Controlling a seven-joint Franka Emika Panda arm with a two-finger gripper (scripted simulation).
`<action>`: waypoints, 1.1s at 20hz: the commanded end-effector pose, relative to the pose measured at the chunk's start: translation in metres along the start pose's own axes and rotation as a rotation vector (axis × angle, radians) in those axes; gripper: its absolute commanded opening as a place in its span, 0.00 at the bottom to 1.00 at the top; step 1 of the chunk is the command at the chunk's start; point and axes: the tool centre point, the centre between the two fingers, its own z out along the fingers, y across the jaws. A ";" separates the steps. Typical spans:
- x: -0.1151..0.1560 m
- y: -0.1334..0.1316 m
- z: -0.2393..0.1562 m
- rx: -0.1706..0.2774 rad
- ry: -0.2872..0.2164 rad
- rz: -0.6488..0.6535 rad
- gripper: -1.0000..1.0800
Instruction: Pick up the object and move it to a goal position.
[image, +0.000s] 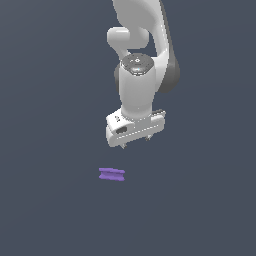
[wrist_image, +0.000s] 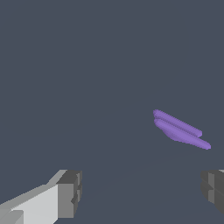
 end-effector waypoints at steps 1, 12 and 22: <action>0.002 0.006 0.006 -0.002 -0.005 -0.064 0.96; 0.009 0.034 0.034 -0.006 -0.025 -0.340 0.96; 0.012 0.060 0.060 -0.002 -0.041 -0.587 0.96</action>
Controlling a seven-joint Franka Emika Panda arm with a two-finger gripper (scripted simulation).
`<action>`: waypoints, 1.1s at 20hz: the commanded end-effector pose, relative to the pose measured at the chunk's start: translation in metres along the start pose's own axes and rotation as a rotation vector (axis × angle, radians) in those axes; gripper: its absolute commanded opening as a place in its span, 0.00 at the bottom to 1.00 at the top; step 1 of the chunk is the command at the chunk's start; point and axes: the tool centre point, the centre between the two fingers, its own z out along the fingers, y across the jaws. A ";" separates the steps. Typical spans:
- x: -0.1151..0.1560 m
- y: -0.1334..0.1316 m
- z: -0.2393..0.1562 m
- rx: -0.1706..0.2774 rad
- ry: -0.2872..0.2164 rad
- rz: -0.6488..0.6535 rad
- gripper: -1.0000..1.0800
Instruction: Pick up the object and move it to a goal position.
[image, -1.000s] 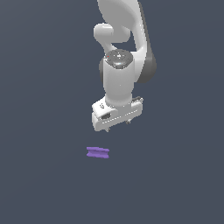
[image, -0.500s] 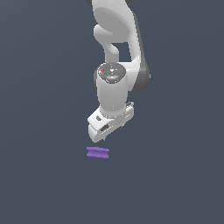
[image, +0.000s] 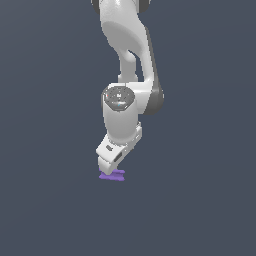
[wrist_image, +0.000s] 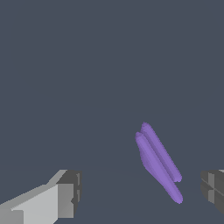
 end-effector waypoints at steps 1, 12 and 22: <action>-0.003 0.006 0.007 0.001 -0.003 -0.063 0.96; -0.017 0.031 0.037 0.011 -0.014 -0.331 0.96; -0.028 0.046 0.057 0.018 -0.018 -0.502 0.96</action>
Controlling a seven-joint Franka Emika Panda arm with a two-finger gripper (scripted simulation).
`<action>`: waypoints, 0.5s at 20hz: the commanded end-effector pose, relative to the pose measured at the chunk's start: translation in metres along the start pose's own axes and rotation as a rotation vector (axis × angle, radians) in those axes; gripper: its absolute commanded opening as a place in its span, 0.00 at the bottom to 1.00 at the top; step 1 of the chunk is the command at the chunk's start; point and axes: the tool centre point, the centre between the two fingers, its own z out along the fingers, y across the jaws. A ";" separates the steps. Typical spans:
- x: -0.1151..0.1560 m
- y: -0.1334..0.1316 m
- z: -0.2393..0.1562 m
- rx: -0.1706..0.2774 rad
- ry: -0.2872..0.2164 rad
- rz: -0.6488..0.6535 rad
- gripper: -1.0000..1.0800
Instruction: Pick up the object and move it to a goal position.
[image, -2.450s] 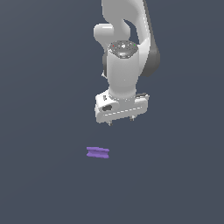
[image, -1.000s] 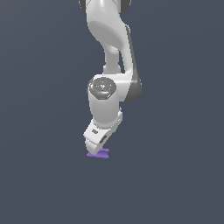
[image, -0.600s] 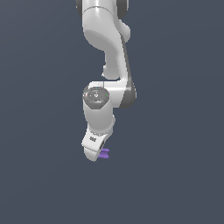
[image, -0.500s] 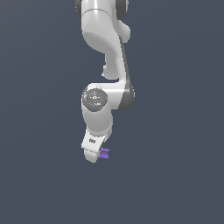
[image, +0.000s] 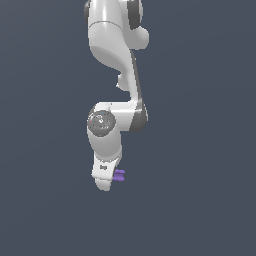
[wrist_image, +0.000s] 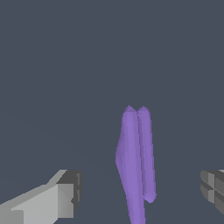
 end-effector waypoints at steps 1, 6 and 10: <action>-0.003 0.002 0.003 0.001 0.000 -0.032 0.96; -0.006 0.003 0.007 0.002 -0.001 -0.065 0.96; -0.007 0.003 0.008 0.003 -0.001 -0.066 0.96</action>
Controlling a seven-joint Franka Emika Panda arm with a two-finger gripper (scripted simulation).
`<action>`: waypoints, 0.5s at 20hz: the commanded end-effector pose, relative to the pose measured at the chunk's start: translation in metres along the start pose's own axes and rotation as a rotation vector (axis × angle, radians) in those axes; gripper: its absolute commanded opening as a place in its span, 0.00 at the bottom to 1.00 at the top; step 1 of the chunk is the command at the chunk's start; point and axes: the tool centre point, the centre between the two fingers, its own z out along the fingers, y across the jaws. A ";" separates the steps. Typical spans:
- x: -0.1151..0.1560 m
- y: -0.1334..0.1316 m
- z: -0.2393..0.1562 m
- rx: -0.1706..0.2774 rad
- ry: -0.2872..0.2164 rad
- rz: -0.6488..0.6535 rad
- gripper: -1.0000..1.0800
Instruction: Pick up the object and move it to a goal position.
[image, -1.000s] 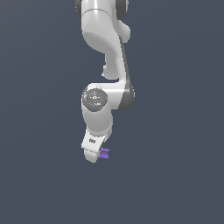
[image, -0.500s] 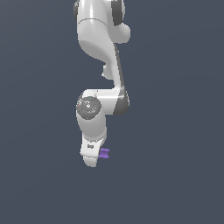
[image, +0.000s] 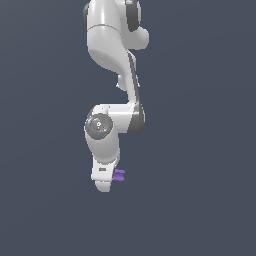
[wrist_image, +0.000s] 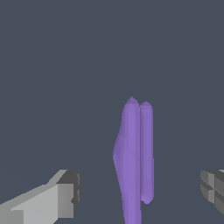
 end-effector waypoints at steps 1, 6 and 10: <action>0.000 0.000 0.000 0.000 0.000 0.000 0.96; 0.000 0.000 0.015 0.000 0.000 -0.002 0.96; 0.000 -0.001 0.038 0.000 0.000 -0.004 0.96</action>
